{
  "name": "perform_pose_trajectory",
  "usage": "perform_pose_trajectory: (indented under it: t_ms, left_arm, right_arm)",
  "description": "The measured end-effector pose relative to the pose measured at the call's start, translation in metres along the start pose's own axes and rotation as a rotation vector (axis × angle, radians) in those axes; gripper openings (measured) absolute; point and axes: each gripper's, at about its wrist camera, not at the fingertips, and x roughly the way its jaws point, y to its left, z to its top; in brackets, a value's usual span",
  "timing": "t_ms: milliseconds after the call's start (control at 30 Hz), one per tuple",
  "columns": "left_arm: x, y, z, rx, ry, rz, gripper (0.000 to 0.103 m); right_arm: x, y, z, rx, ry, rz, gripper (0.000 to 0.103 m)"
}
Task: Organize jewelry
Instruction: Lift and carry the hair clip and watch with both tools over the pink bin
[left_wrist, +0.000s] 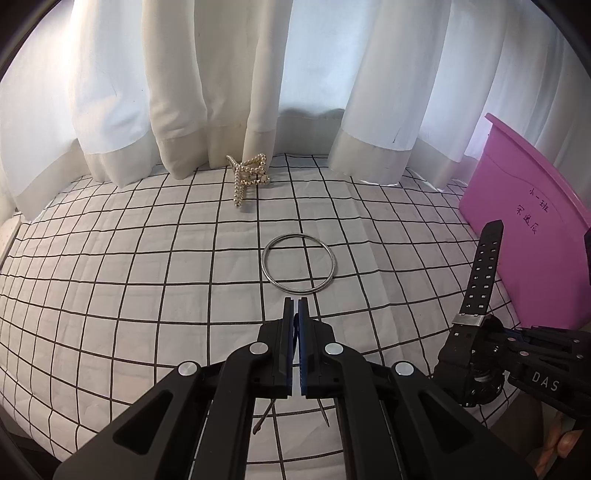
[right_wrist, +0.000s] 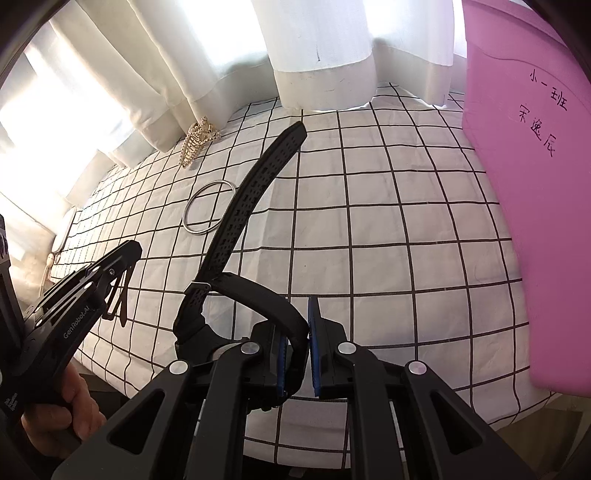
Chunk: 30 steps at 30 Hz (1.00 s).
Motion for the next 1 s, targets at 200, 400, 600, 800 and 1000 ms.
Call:
perform_pose_trajectory:
  t_ms: [200,400,600,800,1000]
  left_arm:
    - [-0.015,-0.01,0.016,0.011,-0.037,-0.014,0.003]
    - [-0.034,-0.024,0.035,0.035,-0.094,-0.03,0.003]
    - [-0.054,-0.036,0.056,0.057,-0.151,-0.036,0.003]
    - [-0.071,-0.055,0.071,0.089,-0.198,-0.044,0.003]
    - [-0.086,-0.089,0.086,0.136,-0.228,-0.1,0.003]
  right_arm:
    - [-0.025,0.004,0.013,-0.013,-0.057,-0.004,0.01]
    - [-0.057,0.003,0.025,-0.02,-0.121,-0.009,0.01]
    - [-0.09,0.003,0.039,-0.029,-0.194,-0.006,0.01]
    - [-0.12,-0.007,0.046,-0.008,-0.257,-0.003,0.01]
    - [-0.152,-0.032,0.049,0.026,-0.321,-0.017,0.01]
